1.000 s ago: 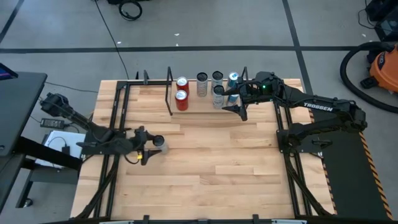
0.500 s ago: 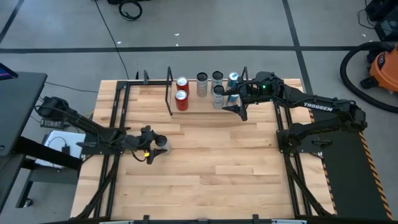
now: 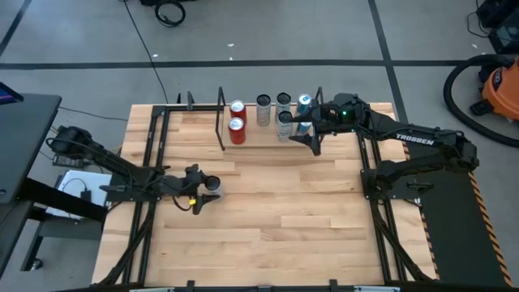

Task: Place canned beverage on shelf
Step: Put the black soda can on the shelf aligned with the other red soda can

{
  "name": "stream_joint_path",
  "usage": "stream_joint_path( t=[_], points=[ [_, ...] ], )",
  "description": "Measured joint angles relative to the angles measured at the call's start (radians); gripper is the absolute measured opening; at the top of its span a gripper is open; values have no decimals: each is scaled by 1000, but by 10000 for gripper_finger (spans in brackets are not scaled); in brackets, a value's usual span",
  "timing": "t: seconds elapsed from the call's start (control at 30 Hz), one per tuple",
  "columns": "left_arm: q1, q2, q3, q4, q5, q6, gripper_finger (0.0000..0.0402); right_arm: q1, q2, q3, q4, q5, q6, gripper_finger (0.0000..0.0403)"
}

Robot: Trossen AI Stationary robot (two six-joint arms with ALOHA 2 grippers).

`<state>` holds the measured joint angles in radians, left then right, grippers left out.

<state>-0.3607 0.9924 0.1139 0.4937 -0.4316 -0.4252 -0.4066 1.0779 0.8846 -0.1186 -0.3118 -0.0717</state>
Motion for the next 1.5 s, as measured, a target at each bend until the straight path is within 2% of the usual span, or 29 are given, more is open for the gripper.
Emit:
stream_joint_path(
  t=[0.1, 0.23, 0.47, 0.6, 0.73, 0.9, 1.03, 1.13, 1.27, 1.5],
  points=[
    [0, -2, 3, 76, 45, 44, 287, 0, 0, 0, 5, 5, 16, 316],
    [0, -1, 3, 72, 77, 49, 264, 0, 0, 0, 6, 5, 16, 316],
    [5, -2, 3, 214, 201, 98, 260, 34, 0, 0, 30, -32, 17, 316],
    [53, -2, 5, 285, 294, 124, 260, 94, 17, 1, 64, -57, 0, 316],
    [121, -2, 54, 209, 399, 124, 260, 161, 78, 1, 139, -60, -40, 316],
    [182, -2, 162, 75, 592, 187, 260, 214, 163, 1, 284, -62, -99, 316],
    [222, -2, 237, -8, 724, 232, 260, 231, 222, 1, 415, -119, -110, 316],
    [250, -2, 274, -59, 766, 253, 260, 241, 264, 1, 494, -163, -107, 316],
    [287, 29, 308, -68, 825, 262, 260, 263, 323, 1, 579, -169, -104, 316],
    [339, 174, 384, -74, 948, 266, 260, 301, 393, 1, 671, -193, -103, 316]
  ],
)
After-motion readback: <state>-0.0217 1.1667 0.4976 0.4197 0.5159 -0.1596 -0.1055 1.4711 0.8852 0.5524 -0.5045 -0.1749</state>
